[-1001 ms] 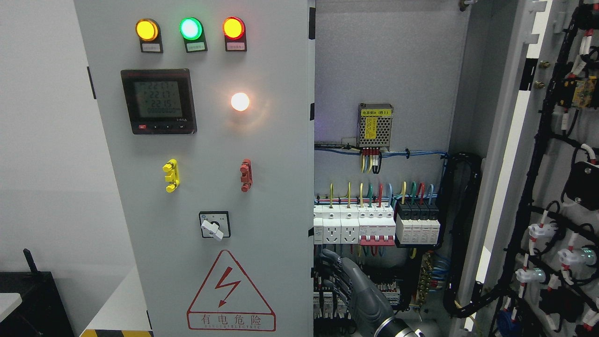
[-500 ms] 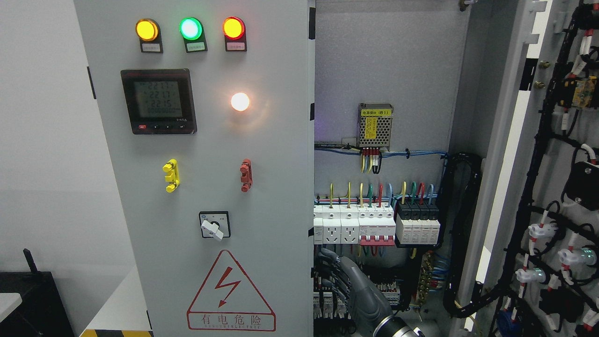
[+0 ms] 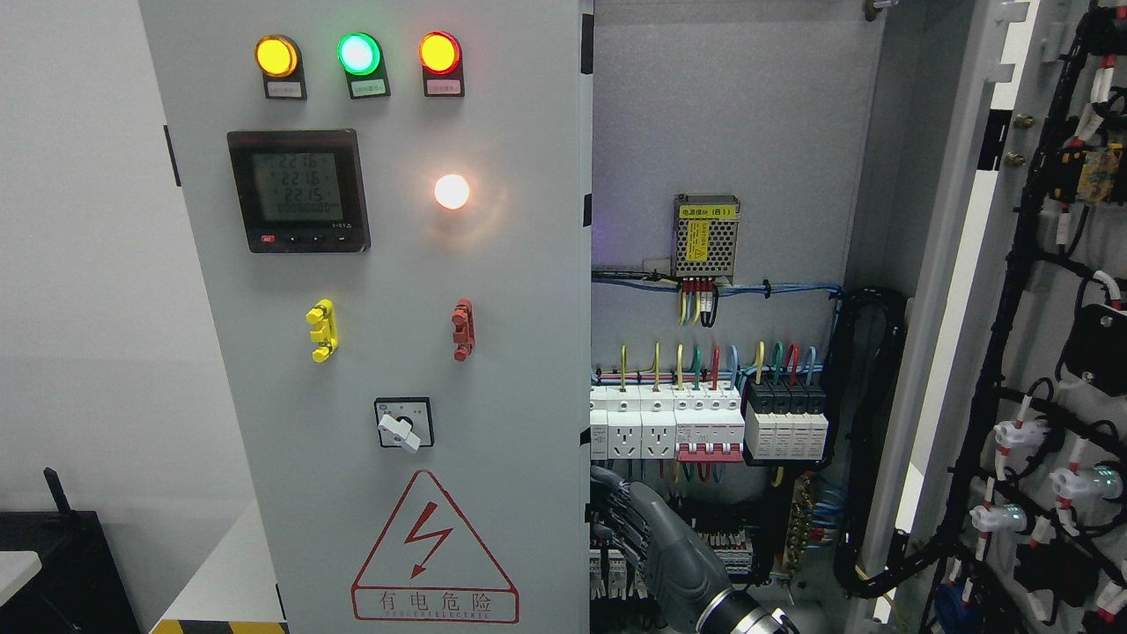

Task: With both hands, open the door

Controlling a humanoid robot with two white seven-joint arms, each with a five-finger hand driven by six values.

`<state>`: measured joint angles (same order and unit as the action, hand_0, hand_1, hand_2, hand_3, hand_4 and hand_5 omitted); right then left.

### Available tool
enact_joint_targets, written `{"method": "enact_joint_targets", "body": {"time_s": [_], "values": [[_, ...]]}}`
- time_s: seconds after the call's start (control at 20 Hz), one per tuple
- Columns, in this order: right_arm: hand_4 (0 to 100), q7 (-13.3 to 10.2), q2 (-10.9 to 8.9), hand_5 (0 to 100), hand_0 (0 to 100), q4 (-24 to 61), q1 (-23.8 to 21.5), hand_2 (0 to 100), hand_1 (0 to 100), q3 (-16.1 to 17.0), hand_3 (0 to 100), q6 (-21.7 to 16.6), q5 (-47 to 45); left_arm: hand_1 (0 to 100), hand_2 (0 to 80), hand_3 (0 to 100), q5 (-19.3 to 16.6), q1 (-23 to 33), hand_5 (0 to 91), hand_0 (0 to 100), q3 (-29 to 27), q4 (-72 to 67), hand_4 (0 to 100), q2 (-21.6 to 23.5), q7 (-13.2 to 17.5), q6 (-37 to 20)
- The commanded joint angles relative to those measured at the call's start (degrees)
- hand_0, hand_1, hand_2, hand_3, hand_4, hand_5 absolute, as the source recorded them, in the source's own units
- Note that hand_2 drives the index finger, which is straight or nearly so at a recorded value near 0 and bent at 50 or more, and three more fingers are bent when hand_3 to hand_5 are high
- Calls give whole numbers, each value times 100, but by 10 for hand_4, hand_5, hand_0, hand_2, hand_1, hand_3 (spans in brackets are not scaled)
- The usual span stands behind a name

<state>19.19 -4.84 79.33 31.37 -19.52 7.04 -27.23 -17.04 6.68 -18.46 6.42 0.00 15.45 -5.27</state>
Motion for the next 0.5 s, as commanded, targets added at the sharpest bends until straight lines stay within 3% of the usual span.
{"method": "enact_joint_targets", "body": {"time_s": [0.0,0.45], "values": [[0,50,0,0,380,-172,88,0,0,-8,0,-1,-2,0,0,0,-1,0,0,0,0,0,0,-193,2,0],[0,77,0,0,380,-453,203,0,0,-17,0,8,-230,0,0,0,-1,0,0,0,0,0,0,-193,2,0]]}}
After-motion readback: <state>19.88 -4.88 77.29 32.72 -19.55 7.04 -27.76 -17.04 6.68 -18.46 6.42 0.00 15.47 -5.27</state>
